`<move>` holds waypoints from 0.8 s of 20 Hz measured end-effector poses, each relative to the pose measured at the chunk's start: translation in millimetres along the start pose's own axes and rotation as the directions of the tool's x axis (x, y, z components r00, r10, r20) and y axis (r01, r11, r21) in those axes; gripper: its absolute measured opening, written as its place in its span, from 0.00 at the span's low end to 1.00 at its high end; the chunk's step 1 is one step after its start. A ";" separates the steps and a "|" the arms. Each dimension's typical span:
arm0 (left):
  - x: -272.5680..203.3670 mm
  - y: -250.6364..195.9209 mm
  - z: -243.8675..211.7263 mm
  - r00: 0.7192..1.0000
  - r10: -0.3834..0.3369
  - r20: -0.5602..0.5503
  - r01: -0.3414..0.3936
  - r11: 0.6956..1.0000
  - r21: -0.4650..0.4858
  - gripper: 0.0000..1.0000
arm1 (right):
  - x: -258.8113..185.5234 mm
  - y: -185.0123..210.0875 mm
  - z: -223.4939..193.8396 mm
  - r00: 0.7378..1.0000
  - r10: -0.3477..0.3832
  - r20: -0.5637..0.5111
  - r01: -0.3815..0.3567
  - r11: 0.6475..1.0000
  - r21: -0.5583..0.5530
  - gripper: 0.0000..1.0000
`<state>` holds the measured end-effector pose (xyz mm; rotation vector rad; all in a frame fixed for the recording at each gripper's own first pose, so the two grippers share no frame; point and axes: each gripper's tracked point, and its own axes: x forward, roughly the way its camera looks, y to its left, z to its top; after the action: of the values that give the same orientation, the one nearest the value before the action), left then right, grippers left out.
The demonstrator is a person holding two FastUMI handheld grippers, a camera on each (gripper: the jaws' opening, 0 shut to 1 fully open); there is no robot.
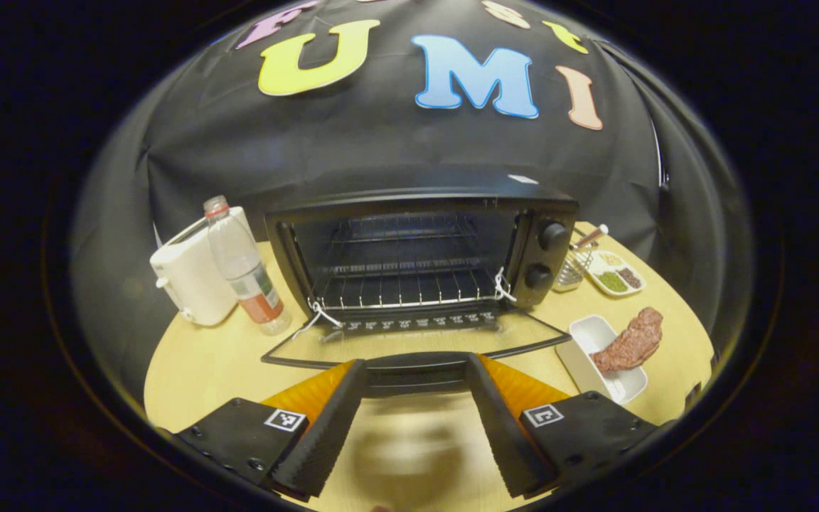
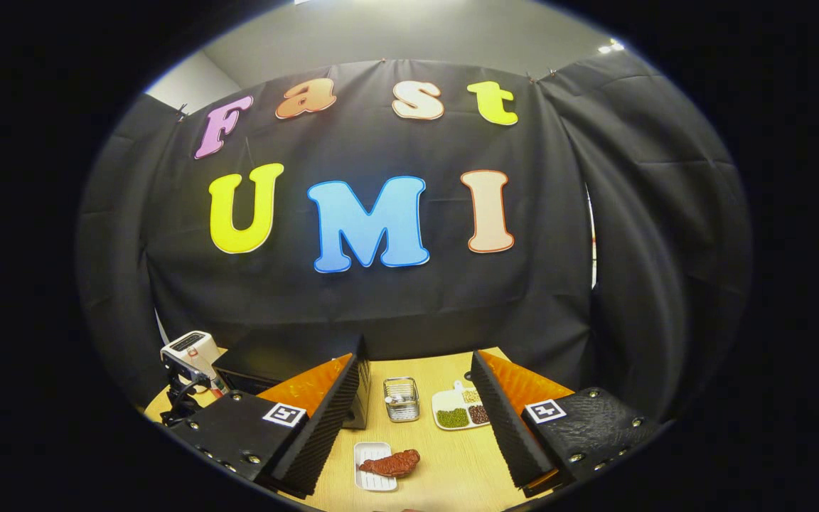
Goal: Open the electric oven with the left hand, put the food in, and close the electric oven.
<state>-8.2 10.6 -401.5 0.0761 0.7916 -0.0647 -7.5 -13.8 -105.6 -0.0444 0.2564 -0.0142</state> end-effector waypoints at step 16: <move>-102.1 43.2 152.6 0.931 0.121 0.343 -0.097 0.992 -0.086 0.95 | 27.6 7.0 -94.8 0.950 0.177 -0.255 -0.150 0.981 0.122 0.96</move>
<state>32.0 42.5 -220.0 0.0421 0.4329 0.0537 -4.7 -11.4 -204.5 0.0804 0.5269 0.1335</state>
